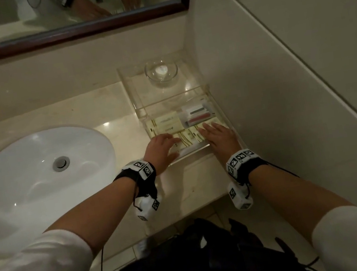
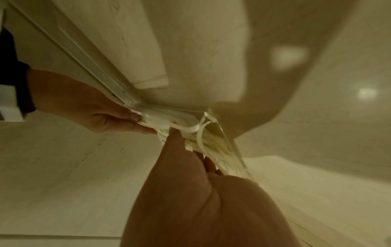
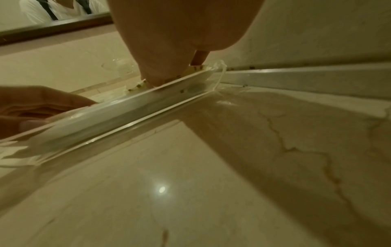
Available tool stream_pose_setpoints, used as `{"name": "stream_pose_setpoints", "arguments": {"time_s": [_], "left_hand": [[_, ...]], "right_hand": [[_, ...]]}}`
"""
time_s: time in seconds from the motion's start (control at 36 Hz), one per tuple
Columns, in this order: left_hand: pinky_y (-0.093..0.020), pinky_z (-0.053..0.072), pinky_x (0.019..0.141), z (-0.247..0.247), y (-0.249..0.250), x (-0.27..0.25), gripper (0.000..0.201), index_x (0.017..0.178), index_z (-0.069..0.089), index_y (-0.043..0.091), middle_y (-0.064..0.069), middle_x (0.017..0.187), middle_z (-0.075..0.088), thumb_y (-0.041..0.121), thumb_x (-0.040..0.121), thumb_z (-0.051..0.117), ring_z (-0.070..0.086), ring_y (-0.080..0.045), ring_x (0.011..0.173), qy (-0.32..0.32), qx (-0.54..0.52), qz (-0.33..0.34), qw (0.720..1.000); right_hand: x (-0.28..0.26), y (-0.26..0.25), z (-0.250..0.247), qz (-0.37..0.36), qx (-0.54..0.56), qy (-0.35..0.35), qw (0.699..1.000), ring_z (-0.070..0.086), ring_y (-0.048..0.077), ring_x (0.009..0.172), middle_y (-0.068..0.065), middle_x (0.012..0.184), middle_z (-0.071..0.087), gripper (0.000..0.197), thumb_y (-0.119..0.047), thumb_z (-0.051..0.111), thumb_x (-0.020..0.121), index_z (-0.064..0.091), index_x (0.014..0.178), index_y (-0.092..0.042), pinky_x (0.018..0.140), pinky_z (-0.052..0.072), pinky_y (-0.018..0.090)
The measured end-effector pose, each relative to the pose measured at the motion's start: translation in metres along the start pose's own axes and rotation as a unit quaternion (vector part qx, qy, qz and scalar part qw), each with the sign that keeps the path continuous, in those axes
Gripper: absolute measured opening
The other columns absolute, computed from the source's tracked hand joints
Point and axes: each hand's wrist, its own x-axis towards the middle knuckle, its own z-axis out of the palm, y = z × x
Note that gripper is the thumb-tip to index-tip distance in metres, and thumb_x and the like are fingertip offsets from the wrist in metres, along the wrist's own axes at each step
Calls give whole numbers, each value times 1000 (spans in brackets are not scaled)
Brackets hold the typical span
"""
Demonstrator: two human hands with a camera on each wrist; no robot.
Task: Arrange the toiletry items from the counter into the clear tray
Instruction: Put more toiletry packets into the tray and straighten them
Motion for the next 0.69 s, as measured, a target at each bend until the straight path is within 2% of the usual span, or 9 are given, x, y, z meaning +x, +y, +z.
{"name": "stream_pose_setpoints", "arguments": {"time_s": [0.06, 0.14, 0.19, 0.28, 0.39, 0.5, 0.53, 0.61, 0.69], "left_hand": [[-38, 34, 102, 2, 0, -1, 45, 129, 56, 23, -12, 130, 53, 30, 86, 64, 49, -33, 120, 3, 8, 4, 1000], [-38, 39, 98, 8, -1, -3, 43, 125, 61, 20, -14, 122, 59, 28, 83, 64, 56, -35, 109, 19, 9, 21, 1000], [-33, 39, 95, 12, -3, -2, 42, 121, 63, 19, -13, 117, 62, 29, 81, 64, 59, -33, 103, 31, 22, 29, 999], [-30, 32, 91, 15, -5, -1, 42, 120, 64, 20, -11, 114, 63, 36, 83, 54, 59, -30, 100, 47, 28, 39, 998], [-31, 36, 91, 17, -6, 0, 44, 121, 63, 23, -9, 117, 62, 41, 85, 48, 59, -29, 100, 45, 33, 38, 998], [-31, 34, 91, 15, -6, 1, 40, 121, 63, 27, -9, 118, 62, 33, 82, 63, 60, -31, 100, 45, 45, 42, 997], [-30, 32, 89, 14, -5, 1, 39, 120, 64, 27, -10, 116, 63, 33, 81, 64, 61, -31, 98, 43, 51, 45, 997], [-30, 35, 86, 13, -5, 2, 41, 117, 66, 29, -8, 111, 65, 41, 82, 48, 63, -29, 92, 26, 70, 54, 996], [-36, 41, 87, 12, -5, -1, 38, 120, 63, 29, -11, 115, 62, 35, 83, 57, 60, -33, 95, 18, 61, 49, 997]], "right_hand": [[-1, 0, 1, -2, 24, 13, 1000, 35, 27, 138, -1, 149, 40, 51, -8, 46, 92, 45, 140, -26, 106, 34, 47], [-1, -1, 0, 11, 16, -4, 1000, 26, 21, 142, -4, 153, 32, 50, -11, 41, 96, 39, 143, -28, 108, 25, 42], [-2, -2, -2, 18, 21, -6, 1000, 23, 19, 144, -6, 154, 28, 51, -10, 39, 96, 36, 144, -30, 108, 22, 42], [-2, -3, -3, 23, 33, -20, 999, 20, 19, 144, -6, 155, 26, 53, -9, 38, 97, 34, 145, -30, 110, 20, 46], [-2, -4, -7, 29, 25, -34, 999, 18, 18, 145, -8, 156, 23, 53, -9, 37, 98, 32, 146, -31, 111, 19, 47], [-1, -5, -6, 31, 21, -40, 999, 19, 19, 144, -8, 156, 23, 55, -9, 38, 96, 31, 146, -32, 110, 19, 45], [-1, -5, -6, 34, 19, -40, 998, 19, 19, 144, -8, 156, 23, 55, -9, 38, 96, 31, 146, -32, 110, 20, 45], [0, -6, -5, 42, 8, -45, 998, 19, 18, 144, -9, 156, 23, 56, -8, 38, 96, 31, 146, -31, 110, 20, 45], [0, -6, 0, 37, 22, -29, 999, 24, 23, 143, -3, 154, 28, 58, -1, 42, 92, 37, 144, -27, 110, 23, 51]]}}
